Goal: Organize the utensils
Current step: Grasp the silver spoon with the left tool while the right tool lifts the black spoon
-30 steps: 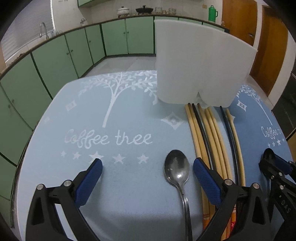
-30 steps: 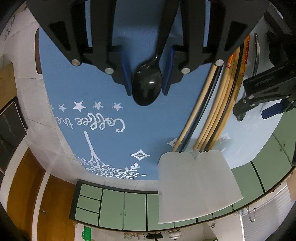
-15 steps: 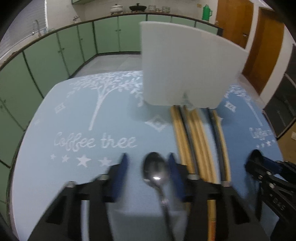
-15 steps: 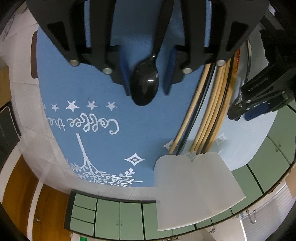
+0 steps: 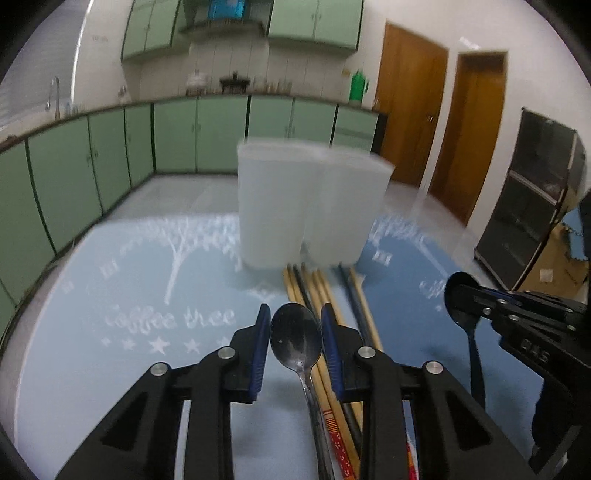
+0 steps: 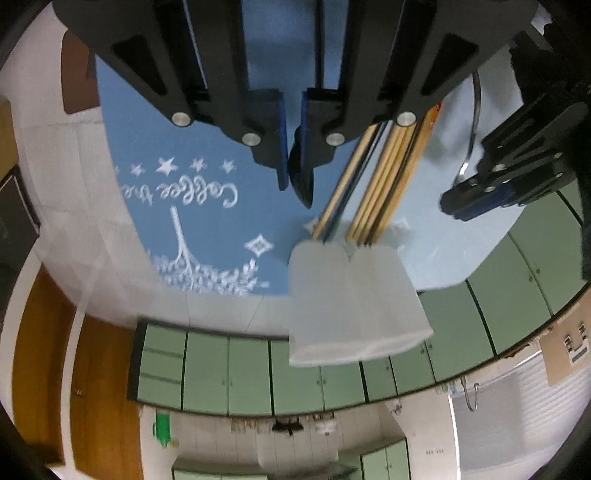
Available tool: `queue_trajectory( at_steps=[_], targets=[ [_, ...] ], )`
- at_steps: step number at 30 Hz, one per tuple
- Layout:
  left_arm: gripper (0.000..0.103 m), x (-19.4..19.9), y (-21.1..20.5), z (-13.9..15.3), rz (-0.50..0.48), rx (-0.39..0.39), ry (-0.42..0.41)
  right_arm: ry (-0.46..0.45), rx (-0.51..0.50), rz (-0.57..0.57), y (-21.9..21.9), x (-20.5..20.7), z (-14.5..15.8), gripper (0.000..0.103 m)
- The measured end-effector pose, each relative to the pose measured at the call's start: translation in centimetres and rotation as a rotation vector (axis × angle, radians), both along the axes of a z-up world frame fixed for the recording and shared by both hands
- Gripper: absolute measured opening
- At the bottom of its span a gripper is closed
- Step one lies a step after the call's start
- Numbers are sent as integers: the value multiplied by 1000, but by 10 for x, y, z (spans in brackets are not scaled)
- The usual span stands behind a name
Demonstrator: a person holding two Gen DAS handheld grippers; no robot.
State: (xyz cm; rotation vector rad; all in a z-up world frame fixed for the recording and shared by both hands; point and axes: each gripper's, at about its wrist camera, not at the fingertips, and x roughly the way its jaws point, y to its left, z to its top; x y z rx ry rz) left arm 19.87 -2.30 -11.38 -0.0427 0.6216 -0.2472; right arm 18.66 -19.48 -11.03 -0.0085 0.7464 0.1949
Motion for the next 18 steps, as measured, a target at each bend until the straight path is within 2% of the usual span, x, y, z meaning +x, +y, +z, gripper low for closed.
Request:
queue_trajectory(
  at_steps=[3, 8, 18],
  targets=[
    [28, -6, 4, 4, -17, -8, -41, 20, 44, 14, -3, 3, -1, 5],
    [27, -3, 7, 6, -17, -15, -31, 29, 74, 6, -4, 3, -4, 5],
    [27, -13, 16, 34, -13, -45, -132, -104, 184, 28, -15, -4, 32, 5]
  ],
)
